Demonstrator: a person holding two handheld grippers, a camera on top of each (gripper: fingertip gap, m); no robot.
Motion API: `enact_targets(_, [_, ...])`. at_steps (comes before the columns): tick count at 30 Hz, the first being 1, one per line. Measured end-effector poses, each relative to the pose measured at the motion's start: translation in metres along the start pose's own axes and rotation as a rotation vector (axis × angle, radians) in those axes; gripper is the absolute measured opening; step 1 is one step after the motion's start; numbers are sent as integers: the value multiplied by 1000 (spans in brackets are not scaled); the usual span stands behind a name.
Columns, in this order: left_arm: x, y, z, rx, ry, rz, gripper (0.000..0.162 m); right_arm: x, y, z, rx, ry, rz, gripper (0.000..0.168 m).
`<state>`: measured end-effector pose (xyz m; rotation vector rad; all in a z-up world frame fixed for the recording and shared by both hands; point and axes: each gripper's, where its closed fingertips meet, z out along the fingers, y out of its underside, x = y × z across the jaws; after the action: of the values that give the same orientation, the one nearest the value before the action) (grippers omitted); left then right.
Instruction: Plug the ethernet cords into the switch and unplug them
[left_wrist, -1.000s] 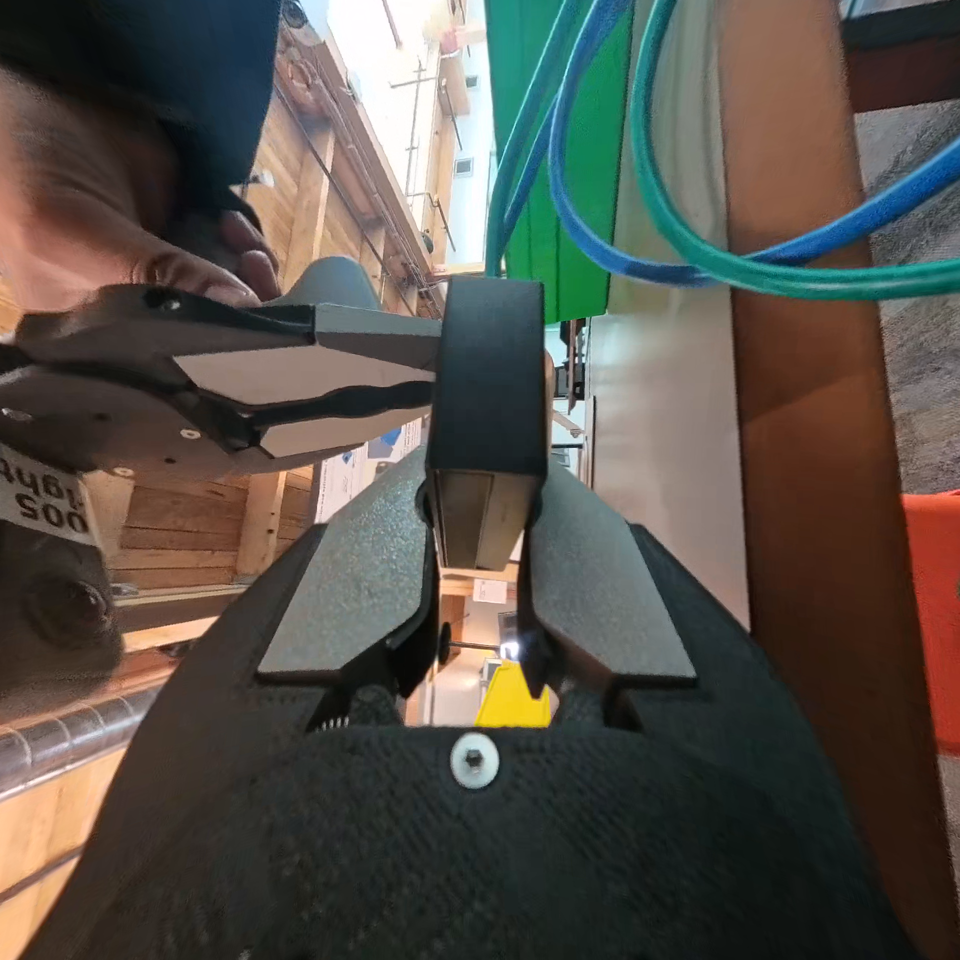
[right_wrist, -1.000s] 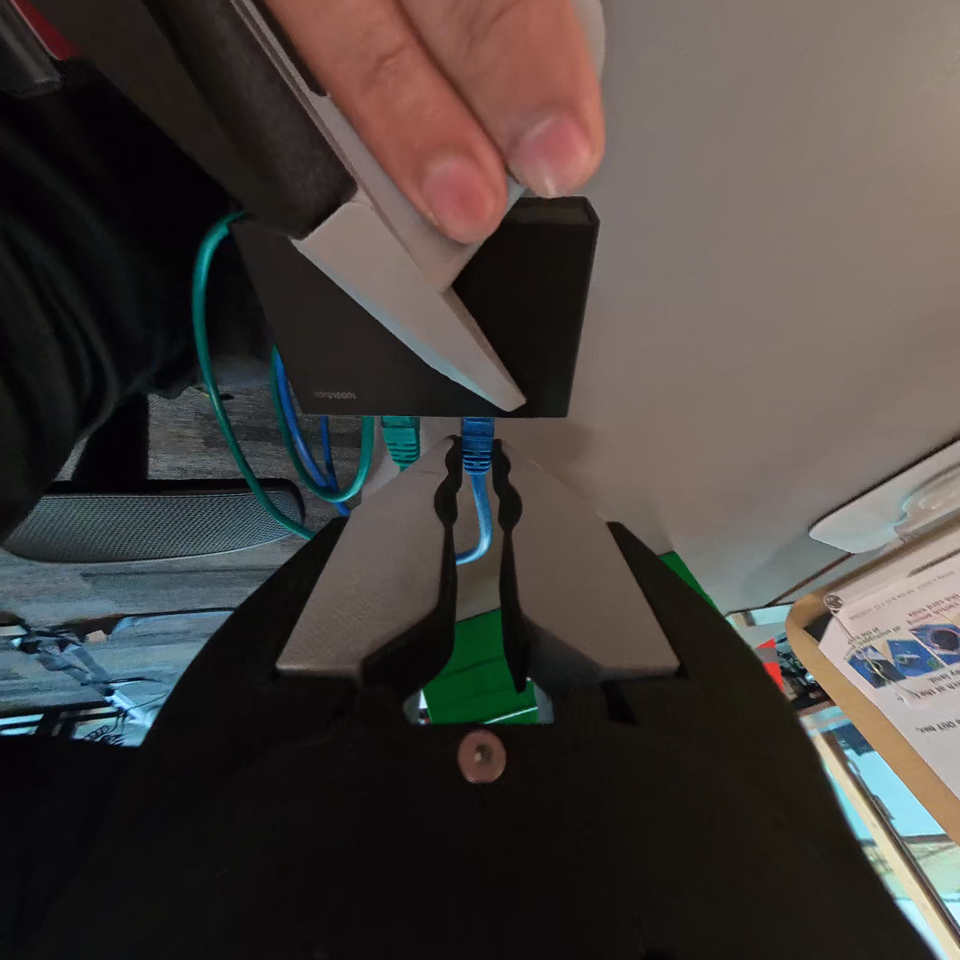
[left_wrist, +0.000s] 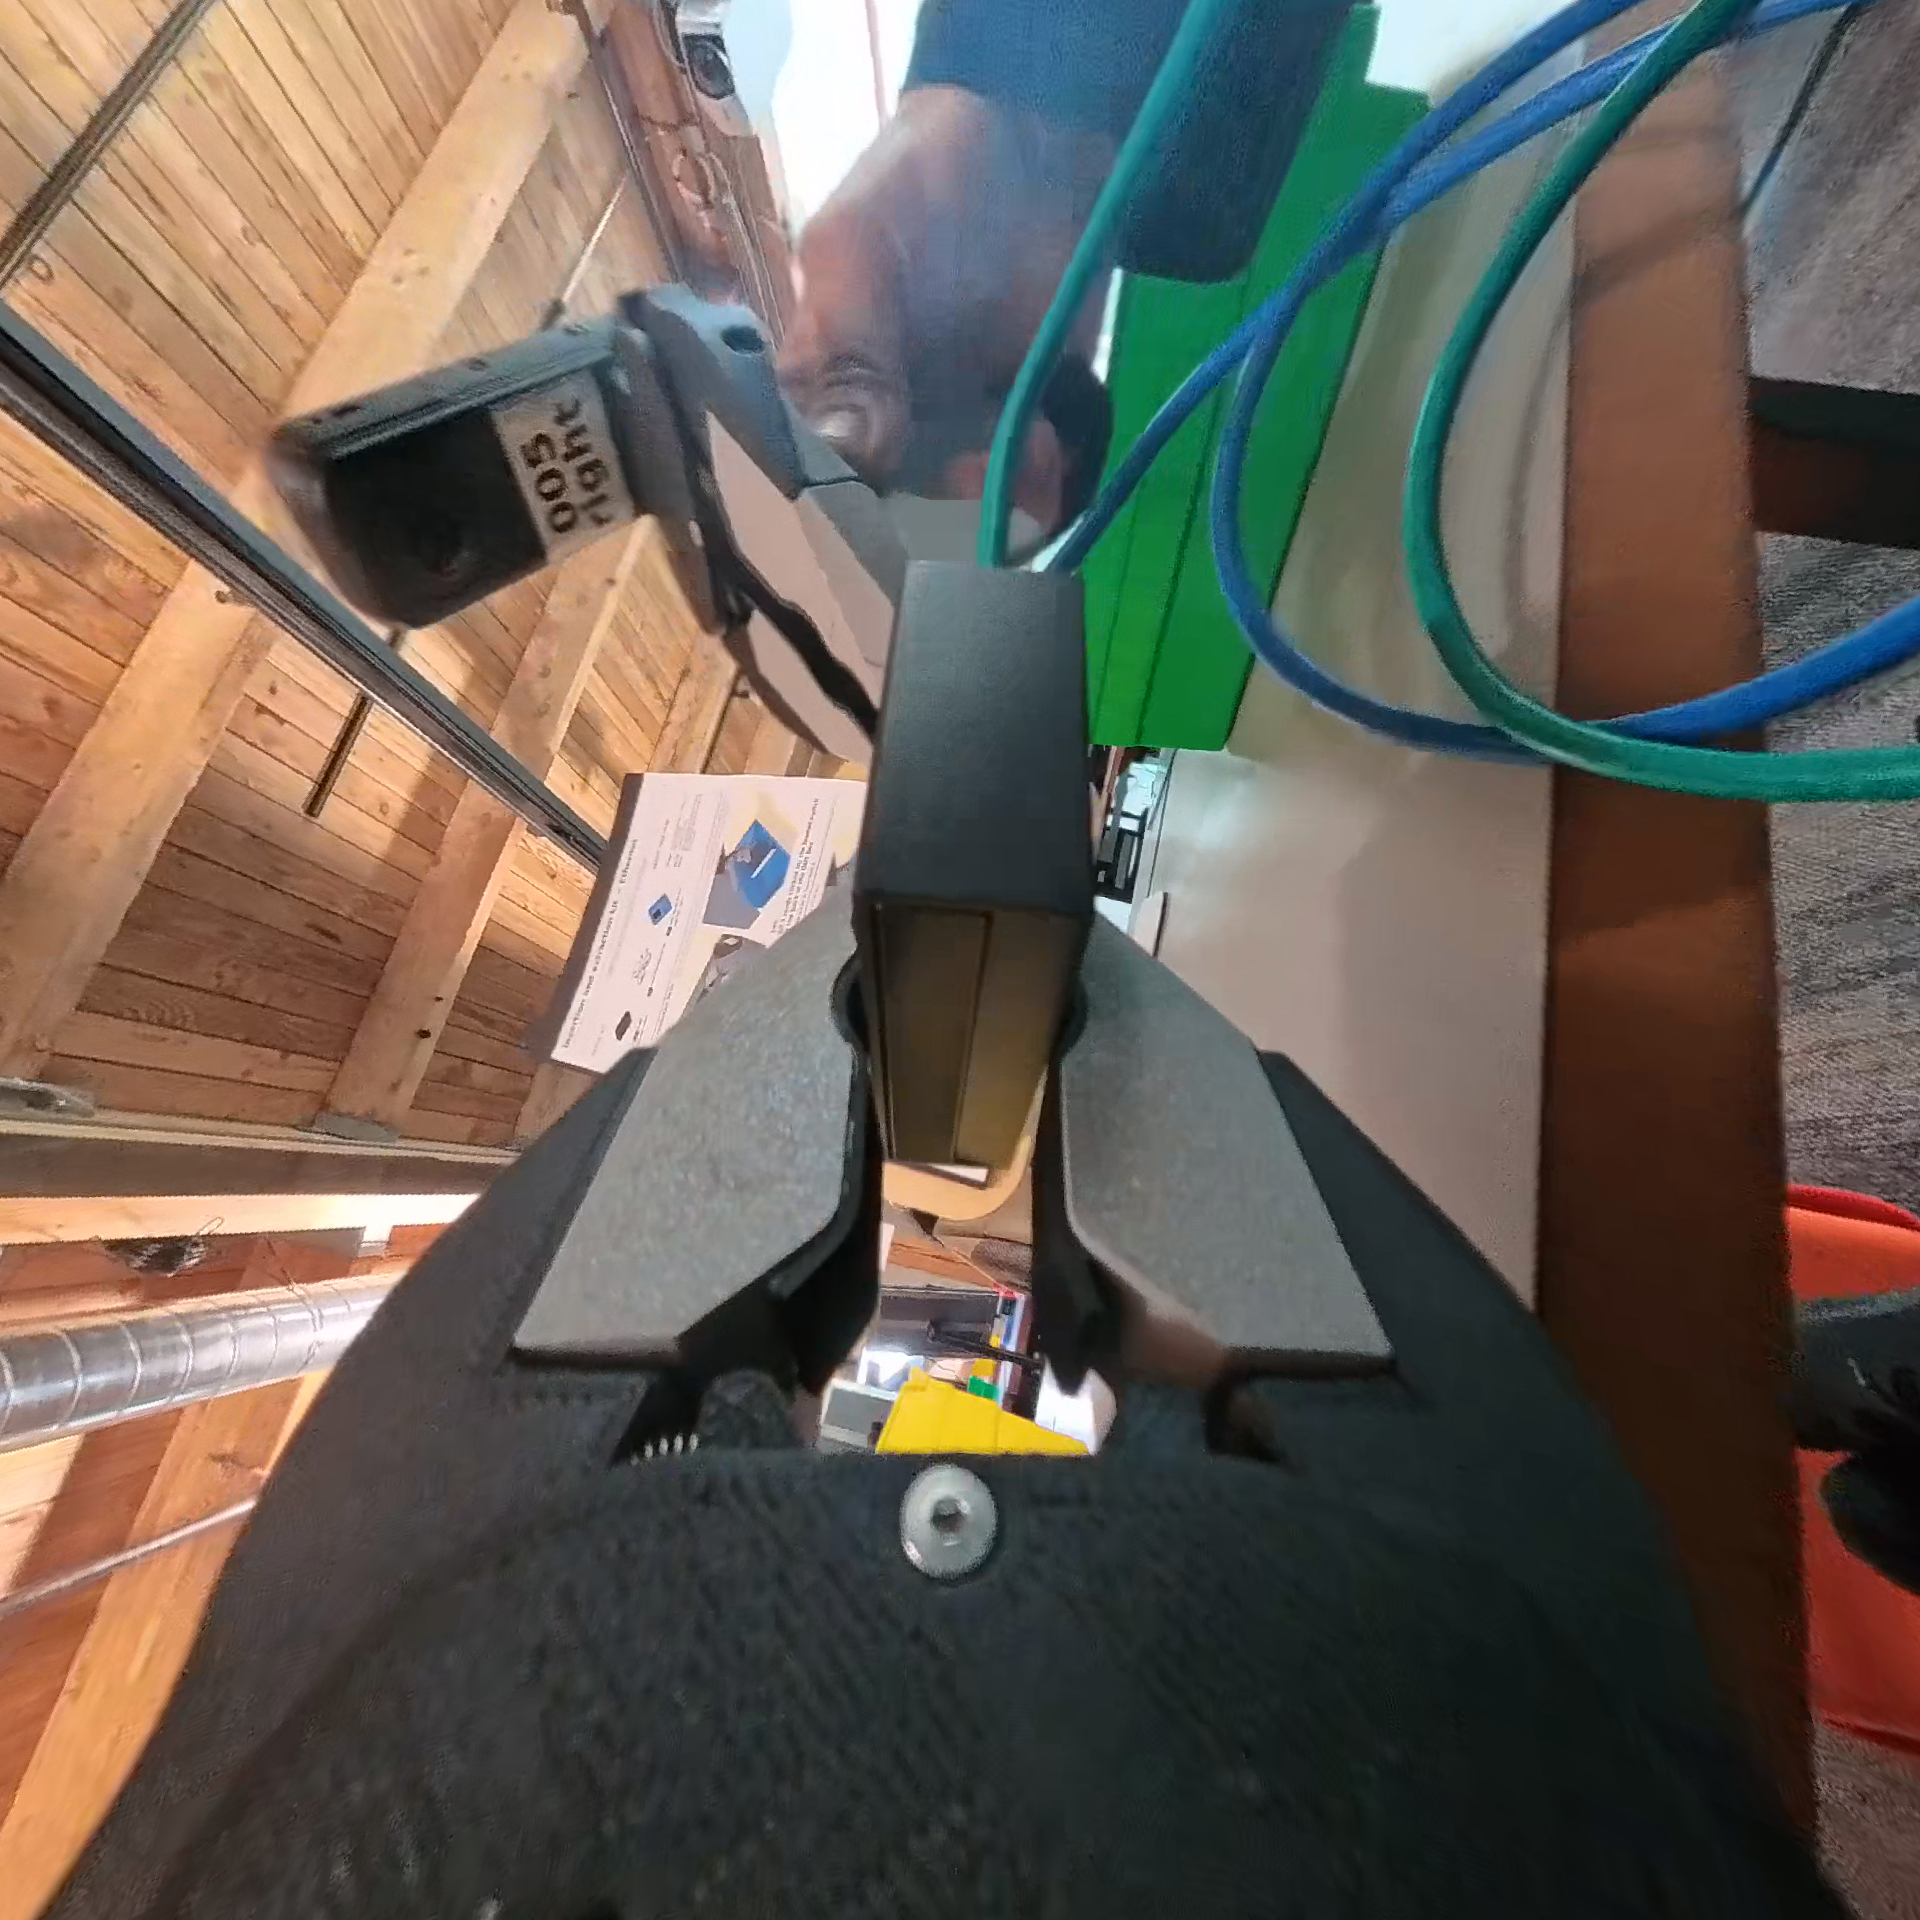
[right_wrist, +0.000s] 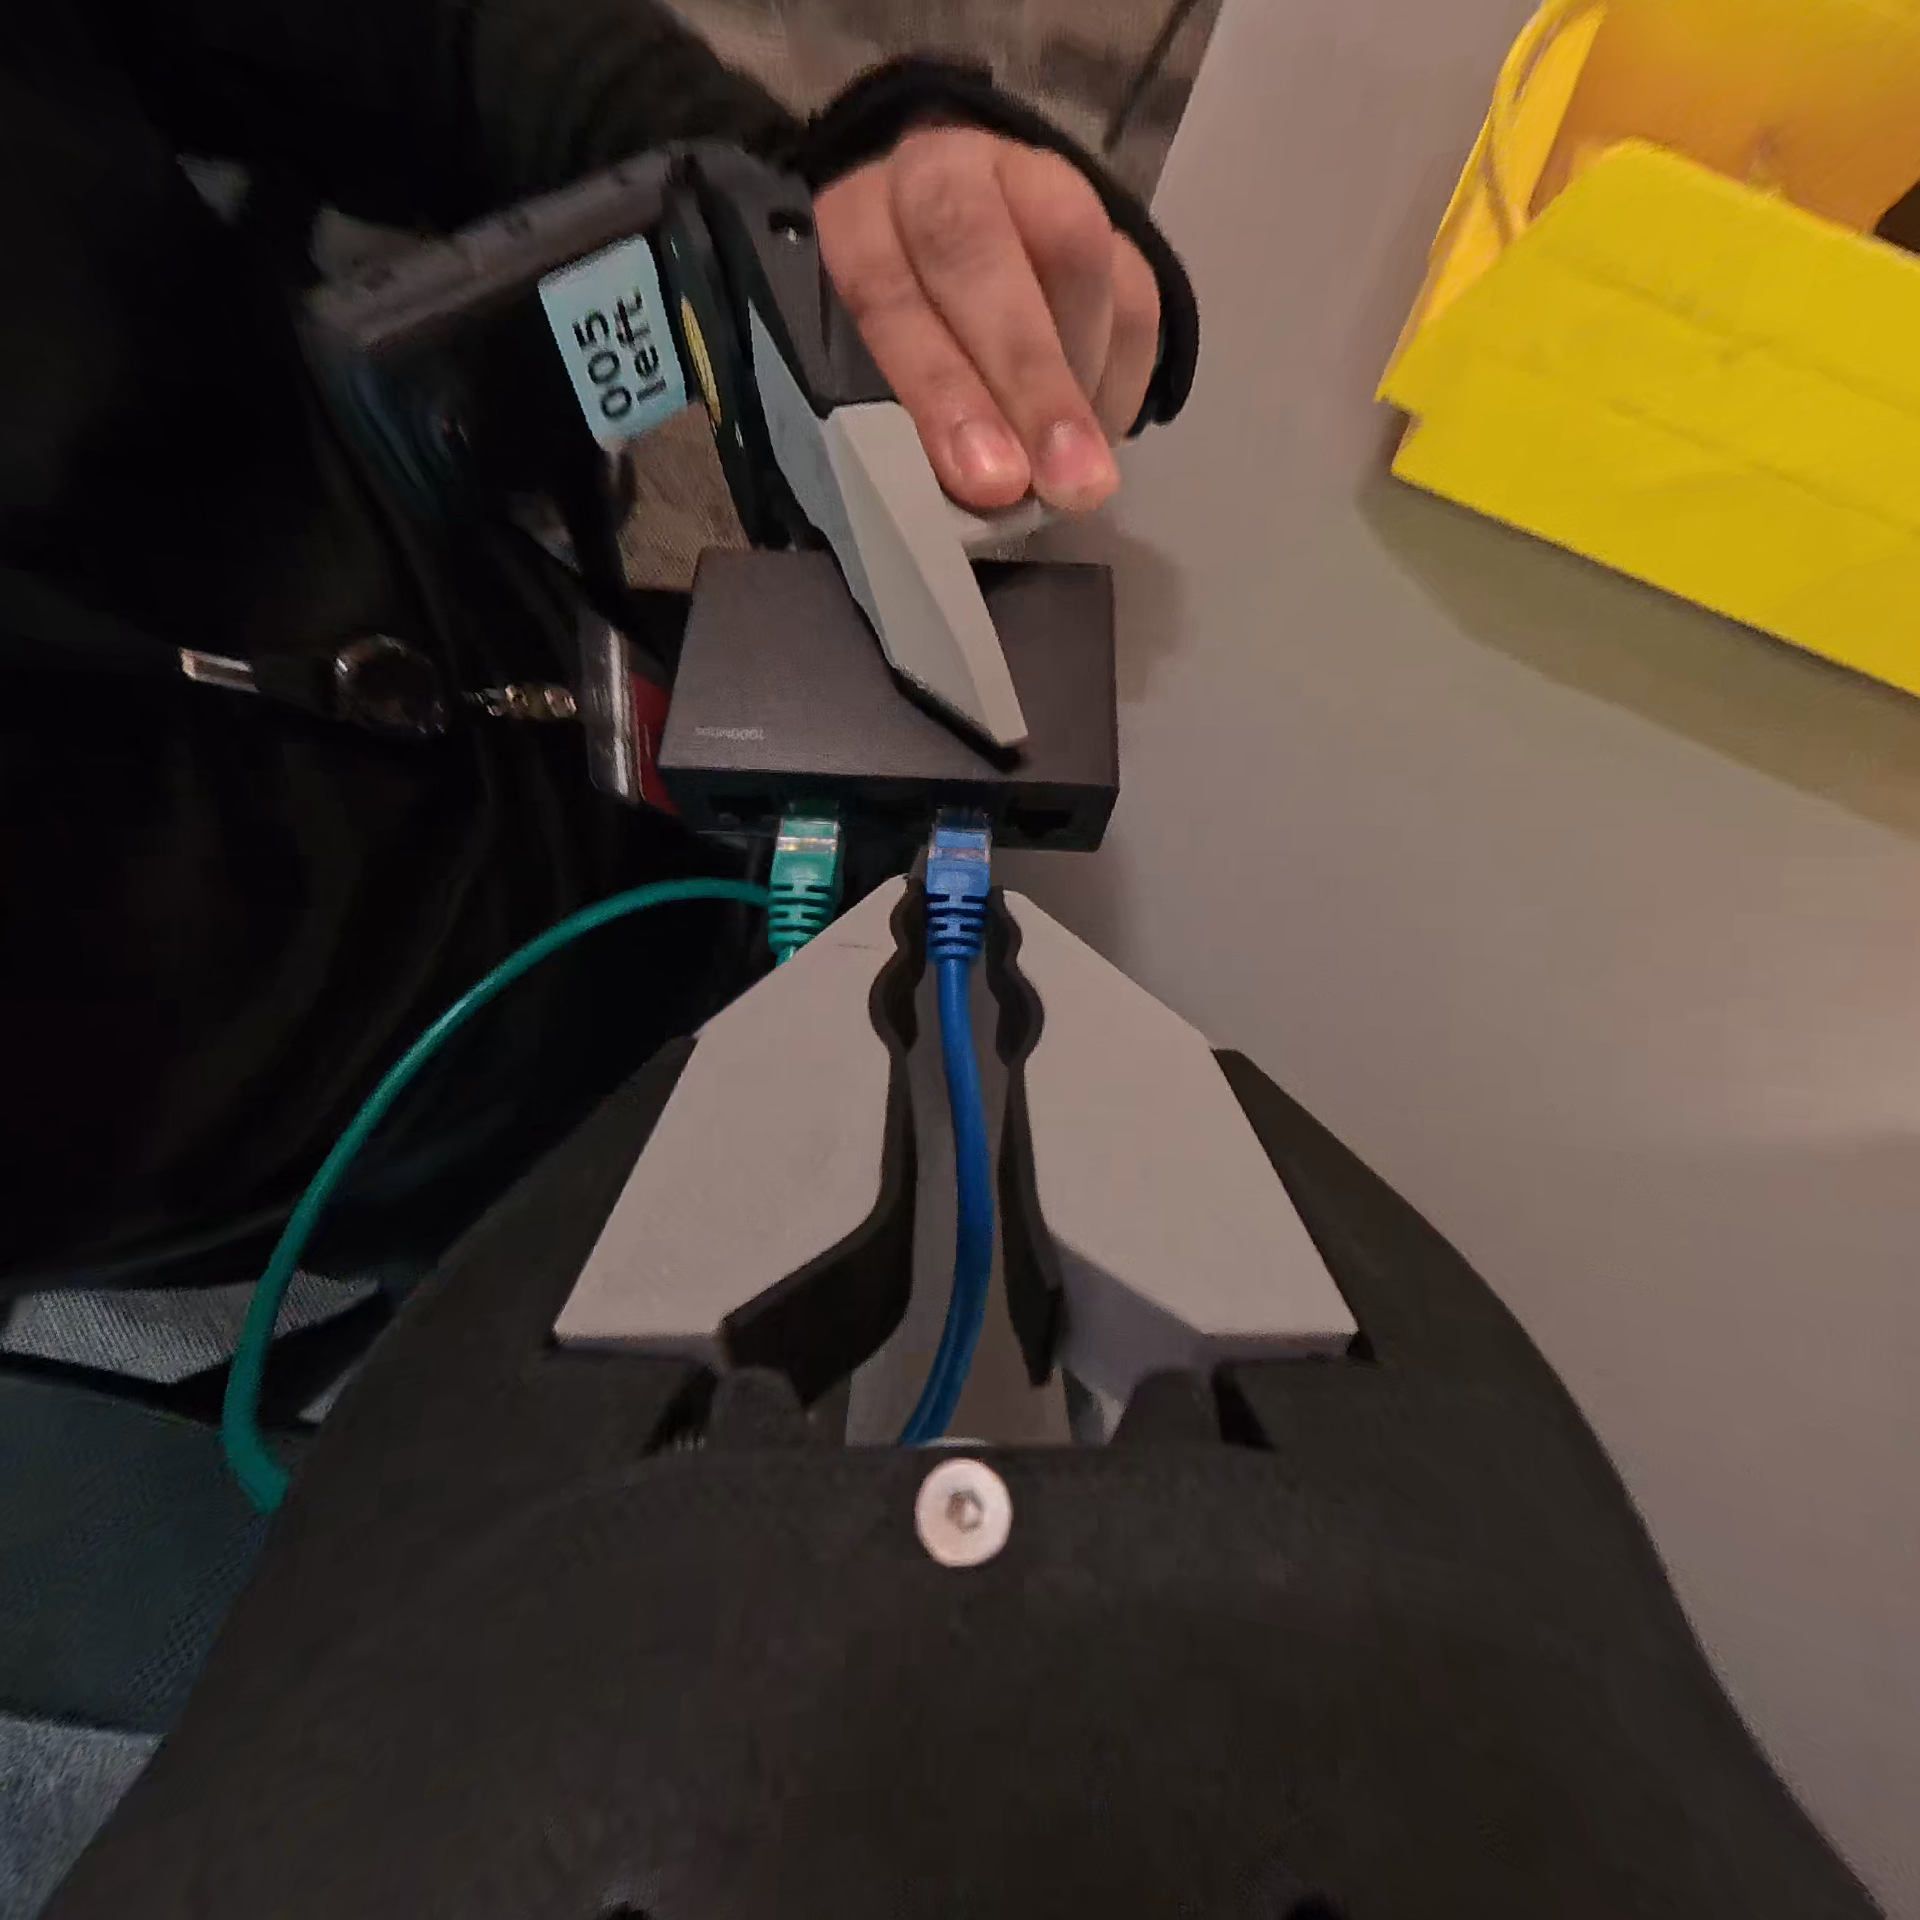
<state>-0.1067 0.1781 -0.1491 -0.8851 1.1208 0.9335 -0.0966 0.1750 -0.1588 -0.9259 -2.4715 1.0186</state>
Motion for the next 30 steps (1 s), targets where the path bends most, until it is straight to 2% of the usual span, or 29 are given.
enact_targets(4, [5,2,1,-6,20,5,26,4,4,3,32,-7,21,6])
enact_targets(9, [9,7,14,-29,20,65,27,13,15,-6,15,-82,159,9])
enact_targets(11, [0,9,13,-26,-1,70,27,19,14,-19,83,-101,230,14])
enact_targets(14, [-15,14,6,-36,-35,60,28,24,10,-46,233,-126,344,37])
enact_targets(17, [-30,19,2,-43,-62,-2,27,17,8,-62,334,-149,381,38])
enact_targets(21, [-70,18,-5,-33,-125,-101,27,29,19,-86,331,122,351,45])
enact_targets(25, [-123,22,-12,-33,-213,-224,27,19,-7,-158,577,266,319,49])
enact_targets(30, [-195,52,-1,-159,-301,-425,27,2,-21,-244,822,531,293,32])
